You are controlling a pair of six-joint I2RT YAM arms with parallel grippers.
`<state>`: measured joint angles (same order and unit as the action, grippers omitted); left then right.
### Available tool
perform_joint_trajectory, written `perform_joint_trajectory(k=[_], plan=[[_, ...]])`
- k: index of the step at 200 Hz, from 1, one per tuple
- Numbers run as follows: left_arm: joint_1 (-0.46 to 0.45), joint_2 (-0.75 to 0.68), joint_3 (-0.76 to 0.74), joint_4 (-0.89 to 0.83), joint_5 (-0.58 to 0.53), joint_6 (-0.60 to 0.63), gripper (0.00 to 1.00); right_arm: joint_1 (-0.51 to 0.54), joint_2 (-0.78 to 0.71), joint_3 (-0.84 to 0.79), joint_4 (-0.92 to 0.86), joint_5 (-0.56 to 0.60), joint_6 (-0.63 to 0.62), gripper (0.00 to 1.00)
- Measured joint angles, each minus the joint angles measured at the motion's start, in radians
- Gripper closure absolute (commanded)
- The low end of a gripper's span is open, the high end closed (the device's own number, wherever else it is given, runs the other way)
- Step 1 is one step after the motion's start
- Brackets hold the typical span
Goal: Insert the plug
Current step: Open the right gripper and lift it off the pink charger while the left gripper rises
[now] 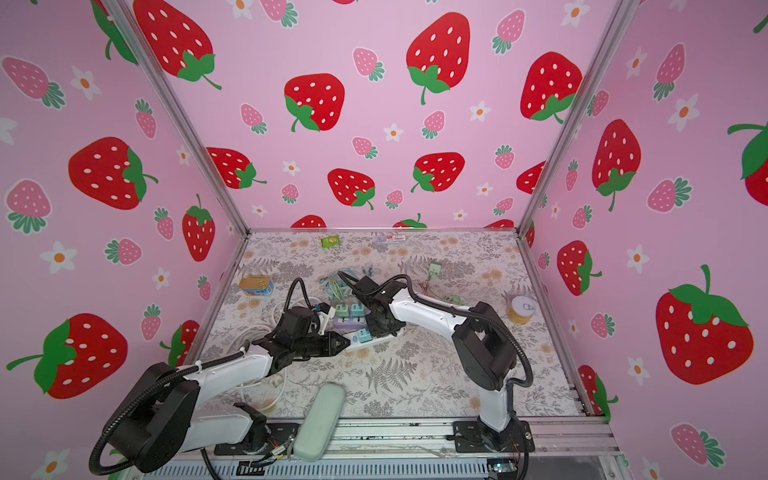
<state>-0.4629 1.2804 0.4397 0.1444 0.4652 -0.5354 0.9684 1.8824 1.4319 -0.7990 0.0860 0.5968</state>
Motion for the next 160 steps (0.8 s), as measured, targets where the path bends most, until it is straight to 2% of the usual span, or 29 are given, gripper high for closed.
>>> perform_joint_trajectory(k=[71,122,151,154,160], plan=[[0.000,-0.116,0.000,-0.063,-0.027,-0.012,0.63,-0.003,-0.021,-0.040,0.046,-0.036,-0.024,0.56],[0.002,-0.188,0.000,-0.130,-0.062,-0.010,0.57,-0.003,-0.095,-0.074,0.068,-0.065,-0.037,0.52],[0.012,-0.232,0.000,-0.172,-0.080,-0.008,0.47,-0.003,-0.161,-0.122,0.078,-0.074,-0.046,0.49],[0.014,-0.236,0.000,-0.175,-0.082,-0.008,0.46,-0.003,-0.168,-0.129,0.080,-0.076,-0.049,0.45],[0.016,-0.243,0.000,-0.180,-0.087,-0.008,0.45,-0.003,-0.180,-0.142,0.082,-0.079,-0.049,0.44]])
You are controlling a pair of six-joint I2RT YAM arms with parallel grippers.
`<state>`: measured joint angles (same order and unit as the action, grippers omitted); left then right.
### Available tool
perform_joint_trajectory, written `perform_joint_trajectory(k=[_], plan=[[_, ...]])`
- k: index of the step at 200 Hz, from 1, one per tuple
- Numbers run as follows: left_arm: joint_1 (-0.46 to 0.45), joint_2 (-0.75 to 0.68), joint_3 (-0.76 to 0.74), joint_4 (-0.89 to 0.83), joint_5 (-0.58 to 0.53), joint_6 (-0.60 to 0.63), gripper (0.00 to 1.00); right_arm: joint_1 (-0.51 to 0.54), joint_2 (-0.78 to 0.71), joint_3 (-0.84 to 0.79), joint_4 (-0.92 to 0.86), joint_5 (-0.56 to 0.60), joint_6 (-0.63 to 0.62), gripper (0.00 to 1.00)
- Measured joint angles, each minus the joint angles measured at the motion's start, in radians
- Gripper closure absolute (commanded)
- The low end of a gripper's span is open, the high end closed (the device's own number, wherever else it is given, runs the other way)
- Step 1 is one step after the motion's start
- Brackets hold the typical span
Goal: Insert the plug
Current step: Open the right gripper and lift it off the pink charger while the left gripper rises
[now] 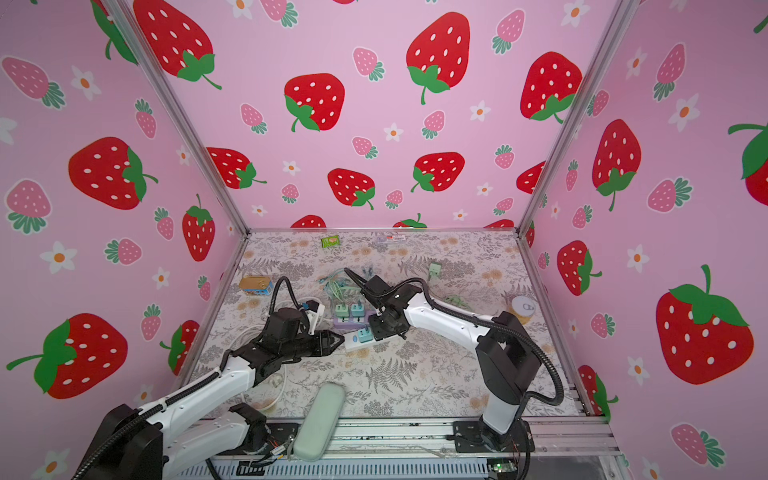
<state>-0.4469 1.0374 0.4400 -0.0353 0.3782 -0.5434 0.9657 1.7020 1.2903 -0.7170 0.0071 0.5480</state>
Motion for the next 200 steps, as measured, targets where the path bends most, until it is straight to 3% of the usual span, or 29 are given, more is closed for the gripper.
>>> perform_joint_trajectory(k=[83,200], plan=[[0.025,-0.068,0.038,-0.081,-0.039,0.015,0.39,-0.012,-0.116,-0.126,0.079,-0.160,-0.076,0.32],[0.034,-0.090,0.045,-0.106,-0.046,0.019,0.38,-0.068,-0.033,-0.131,0.104,-0.345,-0.220,0.20]])
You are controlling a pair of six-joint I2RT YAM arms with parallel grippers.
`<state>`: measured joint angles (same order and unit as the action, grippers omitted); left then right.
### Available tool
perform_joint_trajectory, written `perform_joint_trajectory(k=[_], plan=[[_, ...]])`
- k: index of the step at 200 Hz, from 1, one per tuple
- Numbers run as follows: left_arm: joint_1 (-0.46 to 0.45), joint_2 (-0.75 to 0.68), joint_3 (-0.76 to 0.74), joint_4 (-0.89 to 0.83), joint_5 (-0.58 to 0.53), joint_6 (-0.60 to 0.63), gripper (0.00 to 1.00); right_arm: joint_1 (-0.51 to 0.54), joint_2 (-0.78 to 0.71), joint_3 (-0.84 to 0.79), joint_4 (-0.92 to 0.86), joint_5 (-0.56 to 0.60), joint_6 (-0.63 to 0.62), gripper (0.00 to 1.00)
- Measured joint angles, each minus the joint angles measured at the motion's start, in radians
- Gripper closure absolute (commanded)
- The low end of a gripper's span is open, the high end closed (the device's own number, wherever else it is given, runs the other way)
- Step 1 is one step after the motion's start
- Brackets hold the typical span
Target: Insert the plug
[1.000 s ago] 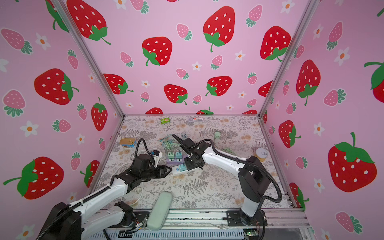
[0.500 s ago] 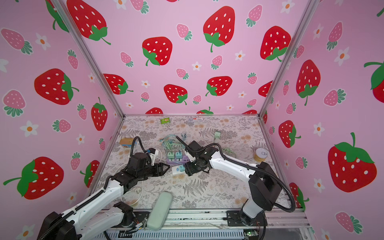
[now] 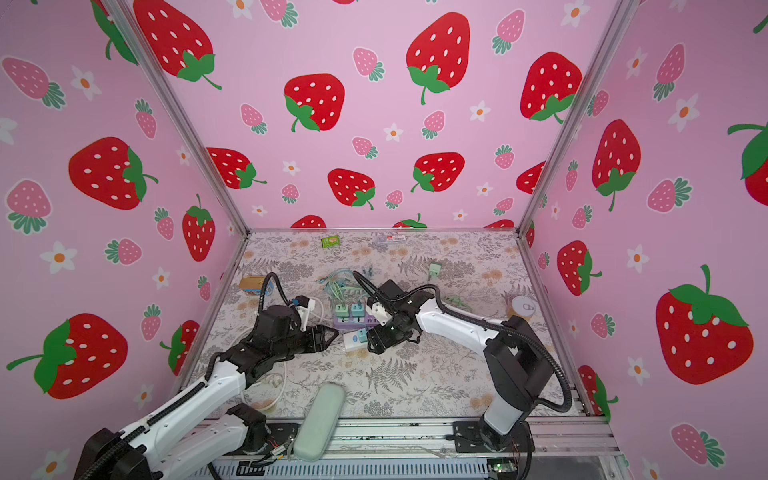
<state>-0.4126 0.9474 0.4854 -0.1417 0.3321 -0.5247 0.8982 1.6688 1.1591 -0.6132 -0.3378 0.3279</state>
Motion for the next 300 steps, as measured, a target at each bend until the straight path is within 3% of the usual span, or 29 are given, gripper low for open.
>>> perform_joint_trajectory(k=[20,154,188,236,300], plan=[[0.002,-0.002,0.000,-0.001,0.000,0.002,0.38,-0.005,0.004,0.002,-0.001,-0.036,-0.019,0.17],[0.008,-0.016,0.003,-0.008,0.000,0.002,0.38,-0.007,-0.082,-0.017,0.072,-0.359,-0.090,0.20],[0.010,-0.037,0.003,-0.018,-0.005,0.001,0.38,-0.030,-0.142,-0.017,0.098,-0.288,-0.072,0.25],[0.014,-0.049,0.003,-0.022,-0.016,0.000,0.38,-0.115,-0.258,-0.028,0.132,-0.149,-0.027,0.42],[0.016,-0.049,0.003,-0.038,-0.029,0.000,0.38,-0.249,-0.382,-0.138,0.159,0.006,0.059,0.52]])
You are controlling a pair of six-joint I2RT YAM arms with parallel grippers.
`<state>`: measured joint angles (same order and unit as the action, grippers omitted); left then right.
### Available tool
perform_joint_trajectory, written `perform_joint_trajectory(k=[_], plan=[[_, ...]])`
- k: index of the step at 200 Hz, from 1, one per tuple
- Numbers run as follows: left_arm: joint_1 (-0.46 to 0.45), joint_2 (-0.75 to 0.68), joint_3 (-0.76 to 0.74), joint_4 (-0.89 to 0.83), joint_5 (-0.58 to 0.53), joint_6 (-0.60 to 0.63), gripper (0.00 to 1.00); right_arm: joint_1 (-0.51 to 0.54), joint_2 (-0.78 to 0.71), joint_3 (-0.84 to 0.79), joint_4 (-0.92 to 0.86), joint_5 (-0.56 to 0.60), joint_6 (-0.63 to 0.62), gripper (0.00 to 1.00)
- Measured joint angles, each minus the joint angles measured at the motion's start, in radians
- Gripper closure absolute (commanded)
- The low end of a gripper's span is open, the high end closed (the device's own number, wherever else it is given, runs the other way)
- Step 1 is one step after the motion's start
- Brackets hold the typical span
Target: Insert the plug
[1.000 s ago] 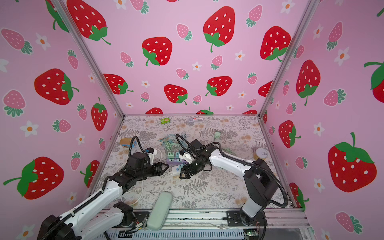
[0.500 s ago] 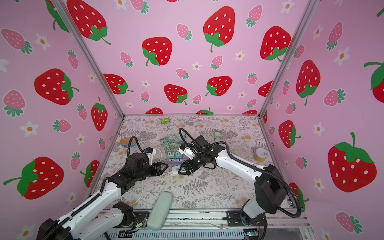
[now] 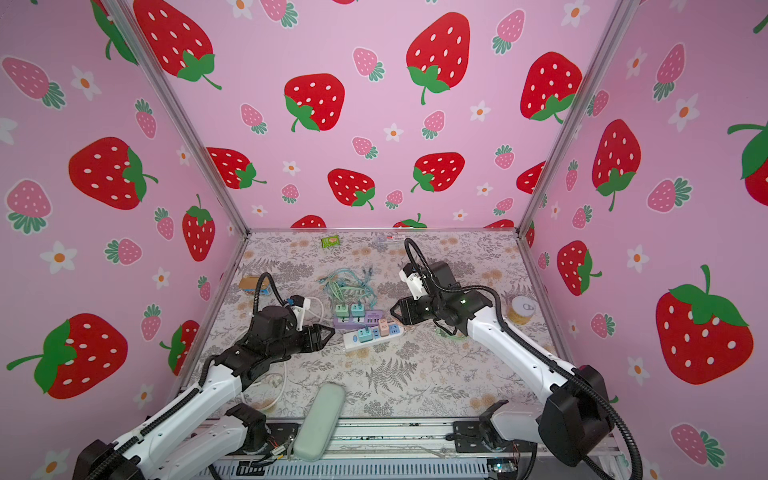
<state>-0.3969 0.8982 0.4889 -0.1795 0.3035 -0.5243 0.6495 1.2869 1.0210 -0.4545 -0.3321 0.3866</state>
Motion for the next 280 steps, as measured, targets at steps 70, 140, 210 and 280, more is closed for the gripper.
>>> perform_joint_trajectory(k=[70,140,210,280], plan=[[0.001,0.008,0.000,-0.005,-0.001,-0.003,0.38,-0.055,0.099,-0.129,0.021,0.153,0.101,0.33],[0.003,0.005,0.000,-0.005,-0.001,-0.003,0.38,-0.061,0.218,-0.169,0.180,0.145,0.204,0.45],[0.005,-0.006,0.000,-0.006,-0.005,-0.003,0.39,-0.070,0.310,-0.169,0.252,0.150,0.241,0.55],[0.009,0.007,0.000,-0.006,-0.005,-0.003,0.39,-0.070,0.380,-0.168,0.305,0.152,0.247,0.81]])
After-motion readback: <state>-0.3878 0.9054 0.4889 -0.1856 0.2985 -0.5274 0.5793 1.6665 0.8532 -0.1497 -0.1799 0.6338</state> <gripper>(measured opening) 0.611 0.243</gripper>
